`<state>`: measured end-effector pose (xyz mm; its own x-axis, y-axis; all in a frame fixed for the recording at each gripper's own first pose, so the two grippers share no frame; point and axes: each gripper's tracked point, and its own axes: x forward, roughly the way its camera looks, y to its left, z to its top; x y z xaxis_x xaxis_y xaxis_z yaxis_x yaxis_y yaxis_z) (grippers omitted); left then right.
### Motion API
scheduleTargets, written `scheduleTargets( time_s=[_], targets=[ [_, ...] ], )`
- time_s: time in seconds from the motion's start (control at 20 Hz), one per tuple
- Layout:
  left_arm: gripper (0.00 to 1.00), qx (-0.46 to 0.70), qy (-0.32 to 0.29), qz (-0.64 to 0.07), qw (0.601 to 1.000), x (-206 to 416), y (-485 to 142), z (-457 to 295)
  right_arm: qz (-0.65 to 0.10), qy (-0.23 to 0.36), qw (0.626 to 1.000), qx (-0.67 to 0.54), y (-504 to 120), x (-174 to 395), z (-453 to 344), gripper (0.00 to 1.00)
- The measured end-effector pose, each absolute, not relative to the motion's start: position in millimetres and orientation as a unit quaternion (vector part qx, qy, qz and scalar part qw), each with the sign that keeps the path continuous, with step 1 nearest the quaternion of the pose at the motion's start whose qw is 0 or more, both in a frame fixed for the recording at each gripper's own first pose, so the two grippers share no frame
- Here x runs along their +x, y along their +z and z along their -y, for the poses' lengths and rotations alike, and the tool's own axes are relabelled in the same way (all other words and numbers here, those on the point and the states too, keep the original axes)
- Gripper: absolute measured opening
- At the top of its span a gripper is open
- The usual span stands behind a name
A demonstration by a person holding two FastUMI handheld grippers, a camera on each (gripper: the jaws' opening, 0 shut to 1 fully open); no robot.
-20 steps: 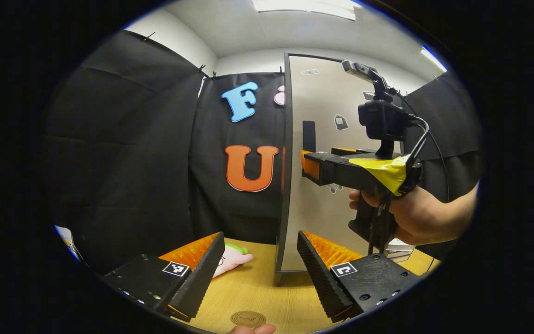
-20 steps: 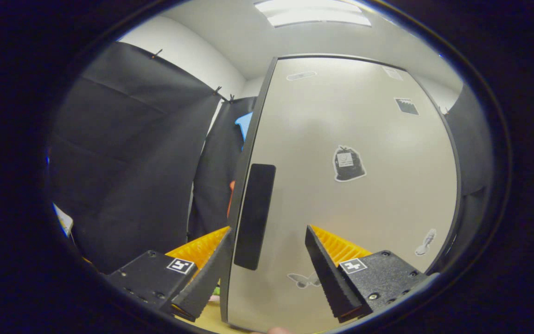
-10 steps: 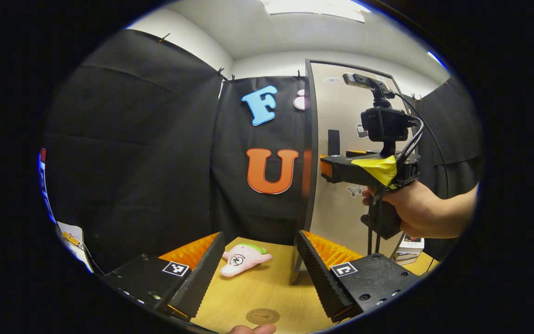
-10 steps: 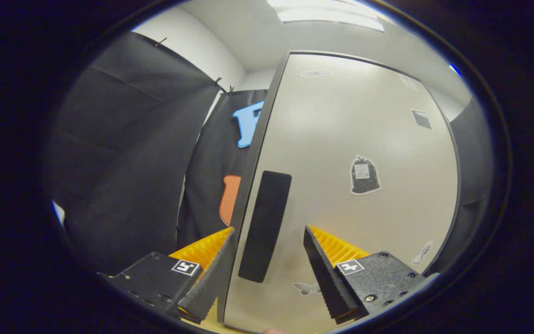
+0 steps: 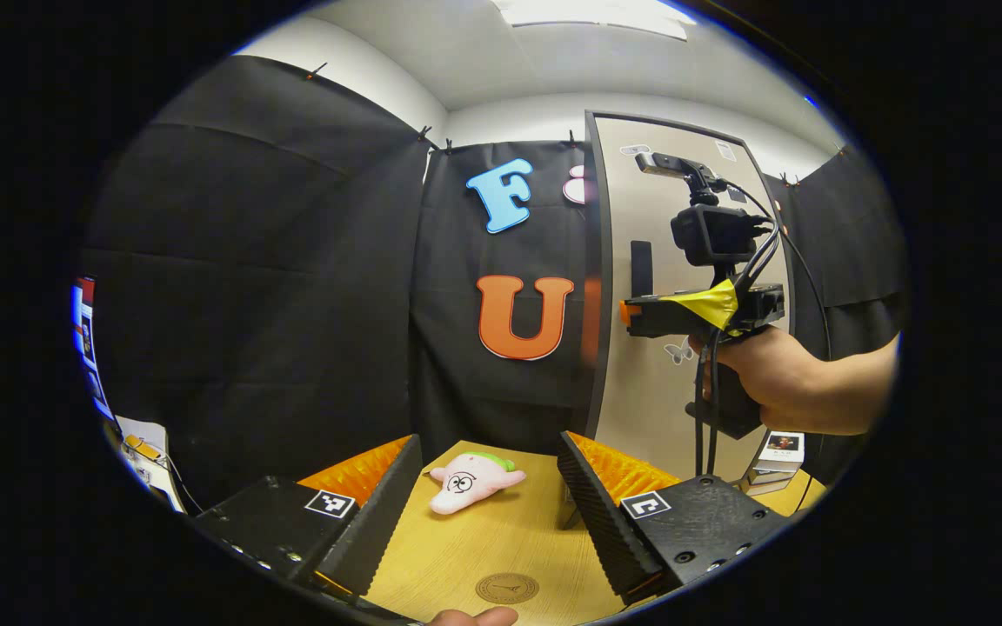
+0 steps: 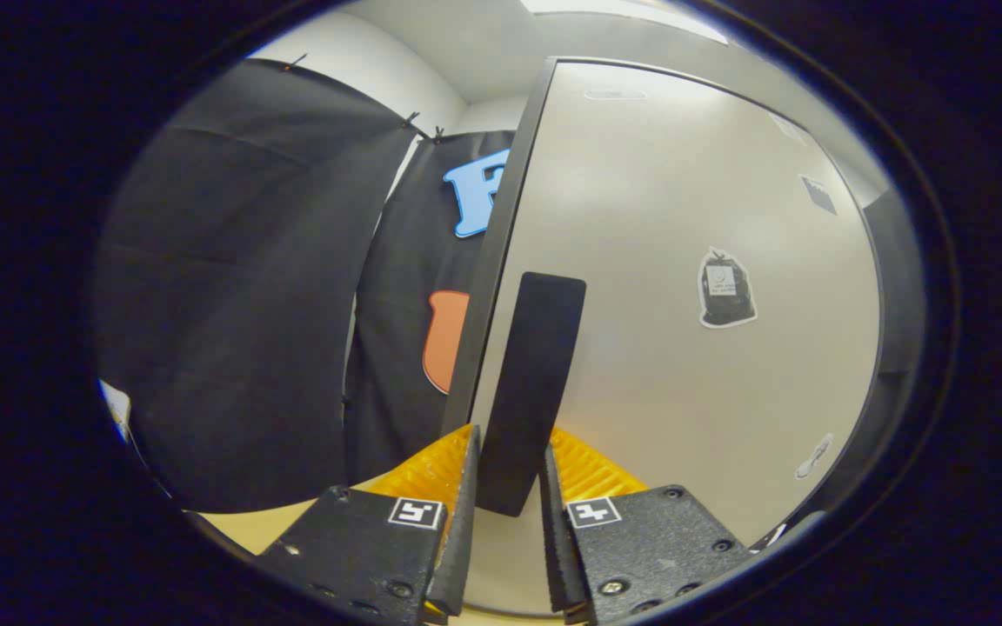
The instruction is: Open the cabinet door with the right hand, grasp the bottle in the cabinet with the left hand and place it on the coaster, then close the cabinet door with the right hand.
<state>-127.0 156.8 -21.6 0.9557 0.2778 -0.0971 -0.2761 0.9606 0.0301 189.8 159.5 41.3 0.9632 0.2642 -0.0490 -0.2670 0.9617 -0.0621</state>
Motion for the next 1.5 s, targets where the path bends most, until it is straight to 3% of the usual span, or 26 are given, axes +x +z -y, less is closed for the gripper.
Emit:
scheduleTargets(
  time_s=[0.05, 0.35, 0.75, 1.5],
  targets=[
    [0.95, 0.009, 0.141, -0.052, 0.989, -128.1, -23.7, -159.8, -0.022, 0.147, 0.988, -0.037, 38.2, 189.1, -158.6, 0.34],
    [0.95, -0.007, 0.134, -0.059, 0.989, -122.8, -27.7, -163.5, -0.096, 0.191, 0.977, -0.017, 18.5, 182.2, -161.4, 0.29],
    [0.95, -0.008, 0.104, -0.040, 0.994, -111.0, -23.9, -151.6, -0.138, 0.217, 0.966, 0.022, 20.7, 173.3, -161.4, 0.22],
    [0.95, -0.020, 0.091, -0.069, 0.993, -118.5, -42.8, -146.9, -0.138, 0.267, 0.954, 0.014, 31.4, 118.0, -147.9, 0.13]
  ],
)
